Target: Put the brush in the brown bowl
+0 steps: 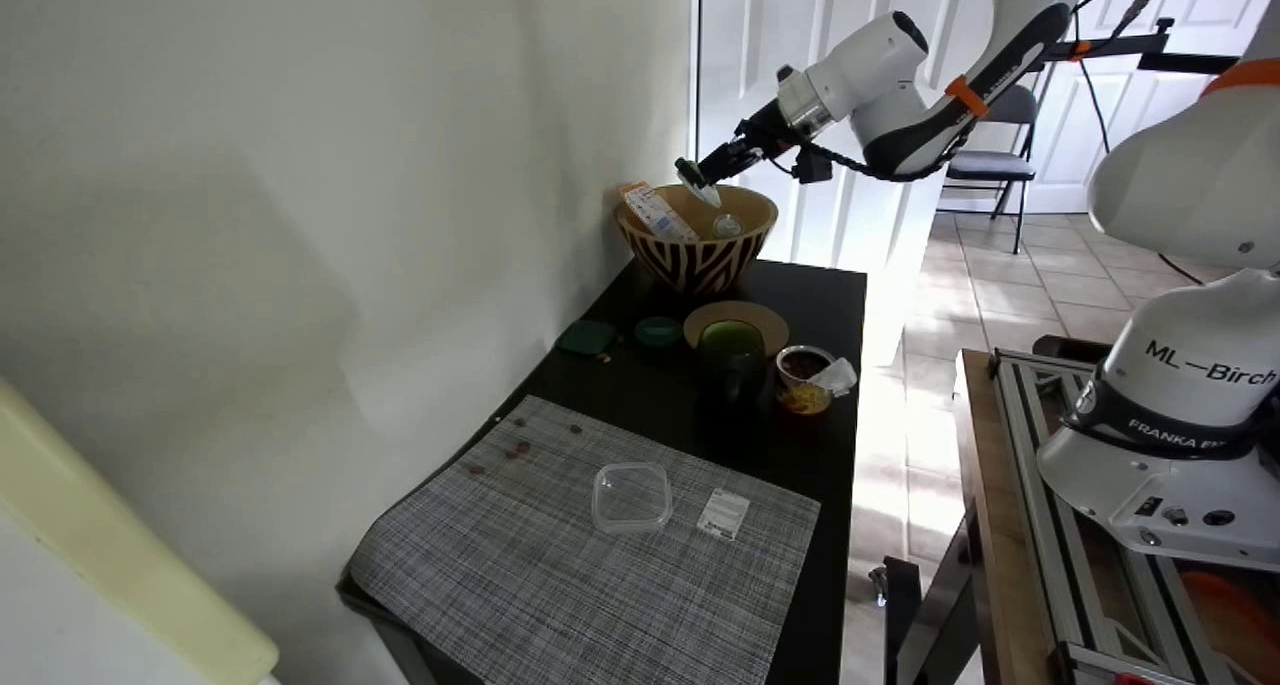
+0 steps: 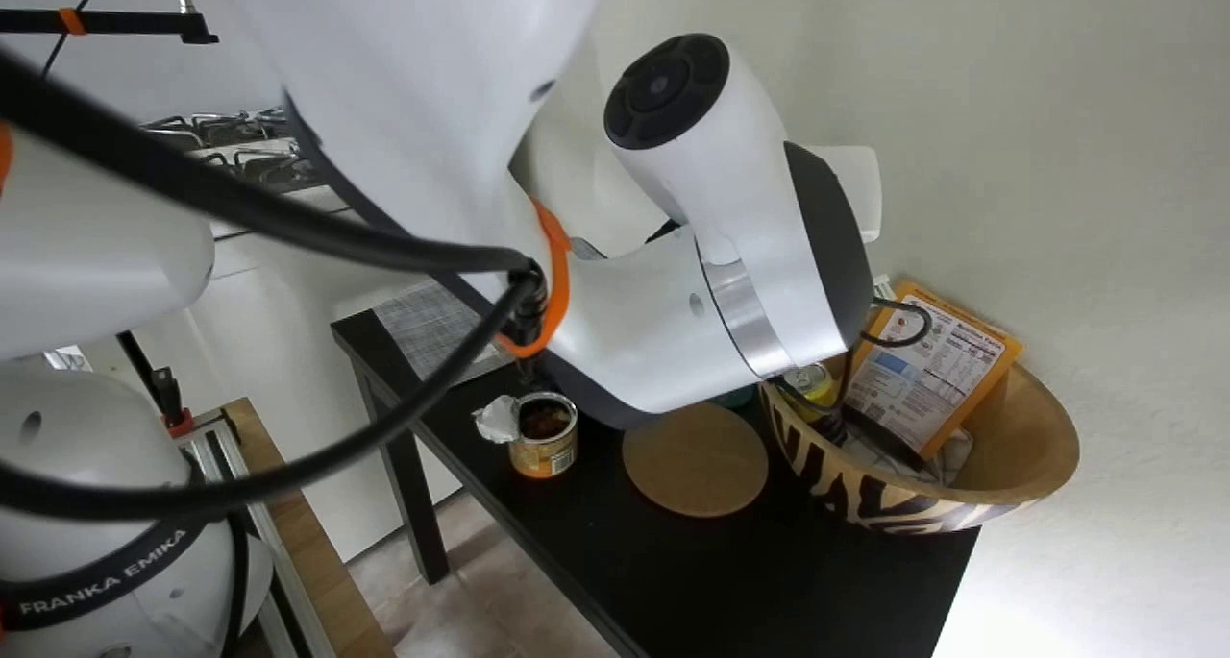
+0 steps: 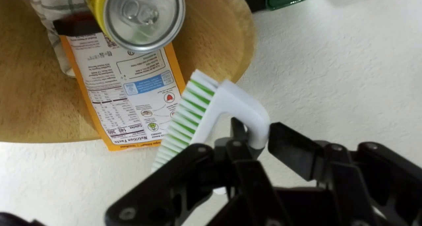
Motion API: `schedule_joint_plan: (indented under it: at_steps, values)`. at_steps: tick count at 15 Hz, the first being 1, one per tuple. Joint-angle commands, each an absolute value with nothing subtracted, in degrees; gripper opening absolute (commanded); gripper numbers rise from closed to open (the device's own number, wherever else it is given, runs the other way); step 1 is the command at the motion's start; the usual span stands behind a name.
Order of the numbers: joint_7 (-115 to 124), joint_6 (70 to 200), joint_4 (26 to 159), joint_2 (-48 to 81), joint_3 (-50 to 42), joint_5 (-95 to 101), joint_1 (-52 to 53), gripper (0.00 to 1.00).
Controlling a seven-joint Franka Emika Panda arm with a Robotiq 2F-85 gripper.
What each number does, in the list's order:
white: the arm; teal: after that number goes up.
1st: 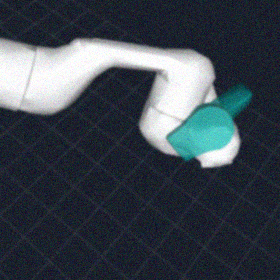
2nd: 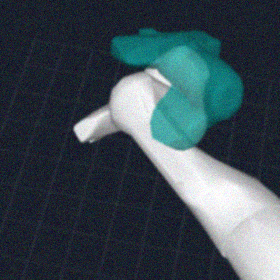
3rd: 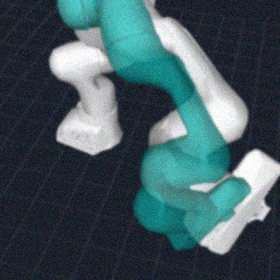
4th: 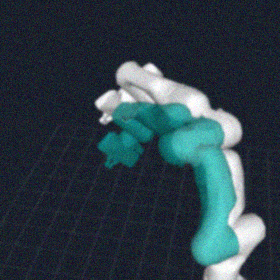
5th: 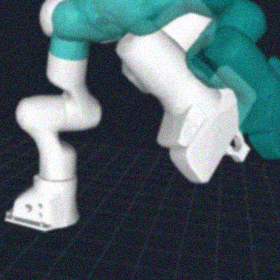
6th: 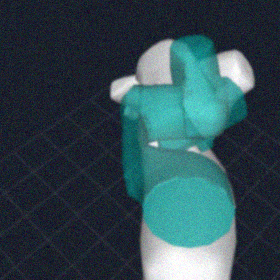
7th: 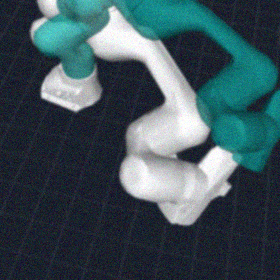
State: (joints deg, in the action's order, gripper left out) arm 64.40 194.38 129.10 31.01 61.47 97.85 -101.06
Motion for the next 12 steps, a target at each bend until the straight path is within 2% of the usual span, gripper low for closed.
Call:
schedule_joint_plan:
  at_steps: [1,3,4,5,6,7,12]
  values:
    - [67.3,192.2,124.8,37.3,58.3,93.5,-95.9,0.06]
    - [67.7,191.8,123.0,39.3,57.1,92.0,-93.8,0.06]
    - [67.6,191.9,122.2,40.0,56.6,91.5,-93.0,0.51]
    - [67.6,192.2,121.5,40.9,56.1,91.3,-92.3,0.52]
    - [61.2,197.7,122.6,36.1,49.3,81.0,-86.8,0.58]
    - [66.6,193.4,120.7,41.7,54.5,88.2,-90.9,0.66]
    - [64.3,196.4,122.5,38.5,54.7,89.3,-91.9,0.99]
